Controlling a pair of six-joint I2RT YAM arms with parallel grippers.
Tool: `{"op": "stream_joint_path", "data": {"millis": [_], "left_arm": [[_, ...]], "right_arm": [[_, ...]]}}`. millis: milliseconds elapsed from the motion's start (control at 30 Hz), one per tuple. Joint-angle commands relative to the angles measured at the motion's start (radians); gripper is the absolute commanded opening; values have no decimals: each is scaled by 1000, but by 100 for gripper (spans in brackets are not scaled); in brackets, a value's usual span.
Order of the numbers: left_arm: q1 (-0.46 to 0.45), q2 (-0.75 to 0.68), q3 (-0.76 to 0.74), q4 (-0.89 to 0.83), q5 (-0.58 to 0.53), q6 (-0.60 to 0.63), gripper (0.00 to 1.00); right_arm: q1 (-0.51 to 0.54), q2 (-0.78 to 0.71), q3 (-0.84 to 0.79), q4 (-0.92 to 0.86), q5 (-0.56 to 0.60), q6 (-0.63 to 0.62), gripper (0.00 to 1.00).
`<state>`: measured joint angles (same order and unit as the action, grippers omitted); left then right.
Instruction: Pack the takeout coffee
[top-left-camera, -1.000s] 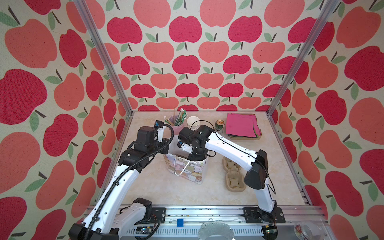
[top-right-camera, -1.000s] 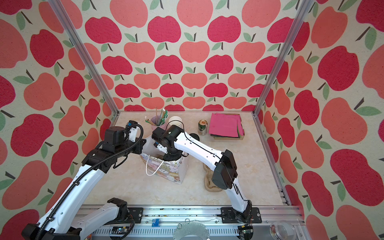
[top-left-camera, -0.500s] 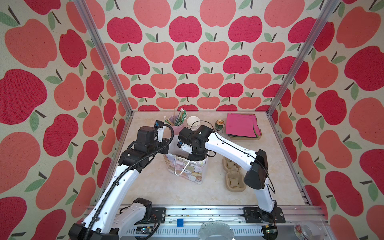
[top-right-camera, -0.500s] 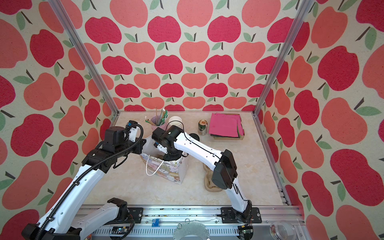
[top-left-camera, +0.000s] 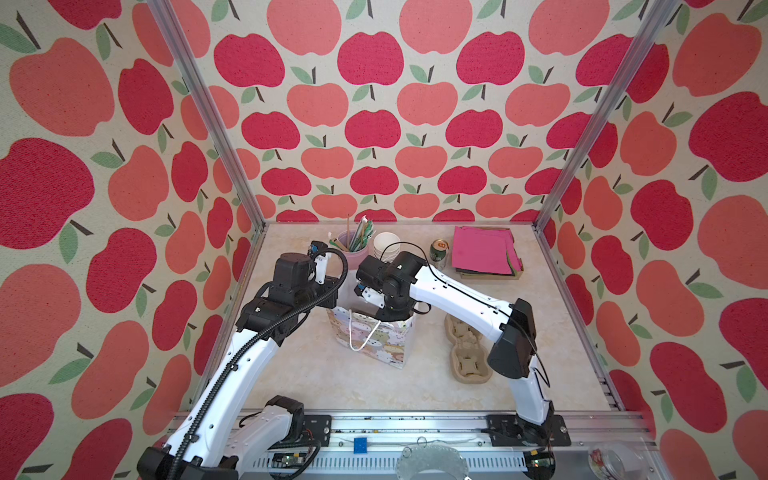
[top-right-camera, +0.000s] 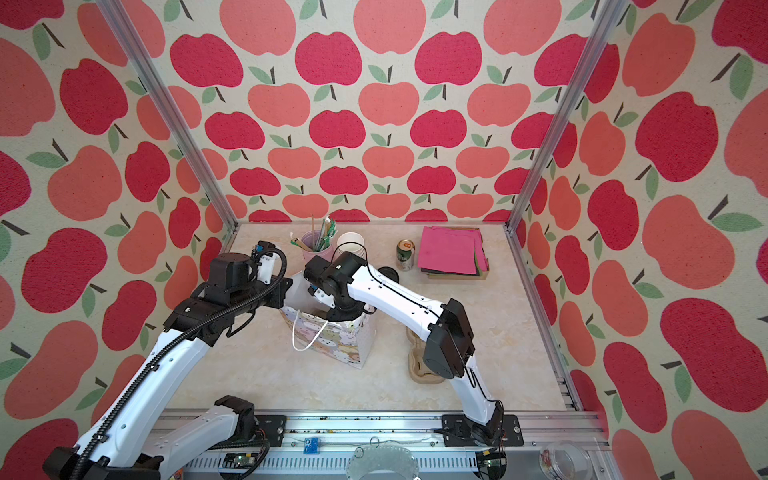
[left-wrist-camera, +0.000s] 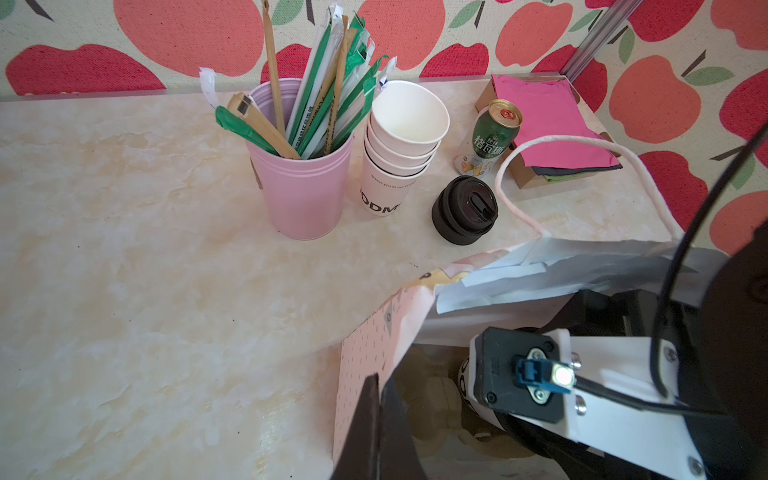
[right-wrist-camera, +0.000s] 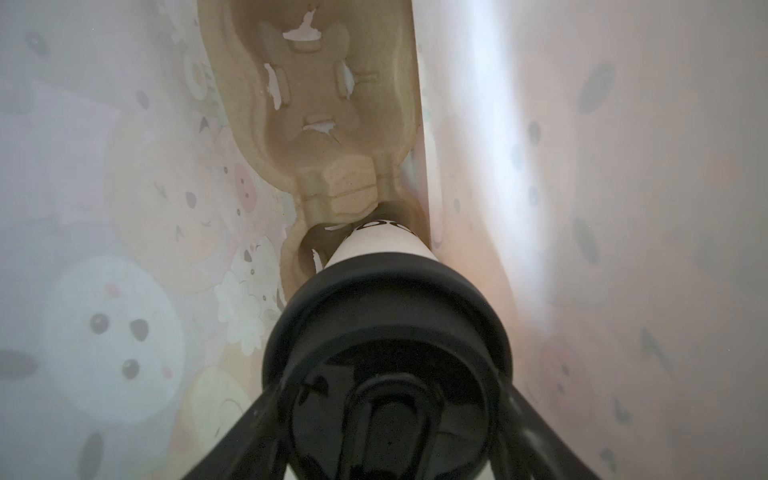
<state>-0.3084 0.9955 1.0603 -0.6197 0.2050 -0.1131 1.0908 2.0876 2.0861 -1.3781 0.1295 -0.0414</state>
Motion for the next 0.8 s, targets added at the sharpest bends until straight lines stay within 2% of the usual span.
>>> {"op": "stream_joint_path", "data": {"millis": [0, 767], "left_arm": [[-5, -8, -2, -15, -18, 10, 0], [-6, 0, -2, -7, -16, 10, 0]], "right_arm": [[-5, 32, -18, -26, -19, -4, 66], [-6, 54, -18, -29, -13, -11, 66]]}}
